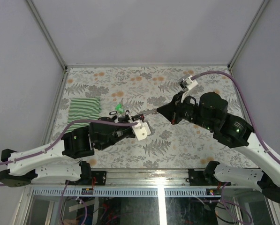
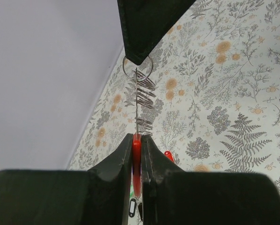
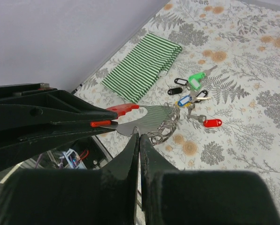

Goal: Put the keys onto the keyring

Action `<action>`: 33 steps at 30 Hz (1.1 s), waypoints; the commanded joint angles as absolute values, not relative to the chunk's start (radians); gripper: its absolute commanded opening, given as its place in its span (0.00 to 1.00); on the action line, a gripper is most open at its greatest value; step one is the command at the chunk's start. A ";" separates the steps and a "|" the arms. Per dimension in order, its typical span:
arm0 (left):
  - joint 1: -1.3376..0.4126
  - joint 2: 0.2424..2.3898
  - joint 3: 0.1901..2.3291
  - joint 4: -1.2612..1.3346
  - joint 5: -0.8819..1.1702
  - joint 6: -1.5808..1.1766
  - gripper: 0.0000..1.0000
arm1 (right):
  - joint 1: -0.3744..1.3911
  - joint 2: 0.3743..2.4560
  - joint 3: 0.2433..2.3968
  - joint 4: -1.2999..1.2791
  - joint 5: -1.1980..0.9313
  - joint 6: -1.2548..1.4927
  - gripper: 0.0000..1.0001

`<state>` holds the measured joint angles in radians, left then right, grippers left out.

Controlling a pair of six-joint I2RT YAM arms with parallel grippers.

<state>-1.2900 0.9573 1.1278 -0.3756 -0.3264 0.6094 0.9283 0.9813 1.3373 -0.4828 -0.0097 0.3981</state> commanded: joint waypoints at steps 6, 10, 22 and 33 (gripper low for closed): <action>-1.309 0.960 1.116 -0.272 -0.331 0.544 0.00 | 0.923 0.876 1.159 -0.099 0.015 0.473 0.00; -1.309 0.960 1.113 -0.264 -0.342 0.539 0.00 | 0.924 0.847 1.120 -0.047 0.035 0.482 0.00; -1.311 0.965 1.107 -0.256 -0.314 0.529 0.00 | 0.924 0.804 1.024 0.079 0.056 0.521 0.00; -1.317 0.989 1.118 -0.256 -0.345 0.524 0.00 | 0.925 0.852 1.086 0.003 0.015 0.511 0.00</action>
<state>-1.2964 0.9752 1.1152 -0.3252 -0.3668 0.5354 0.9283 0.8246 1.0183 -0.0475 0.0326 0.5095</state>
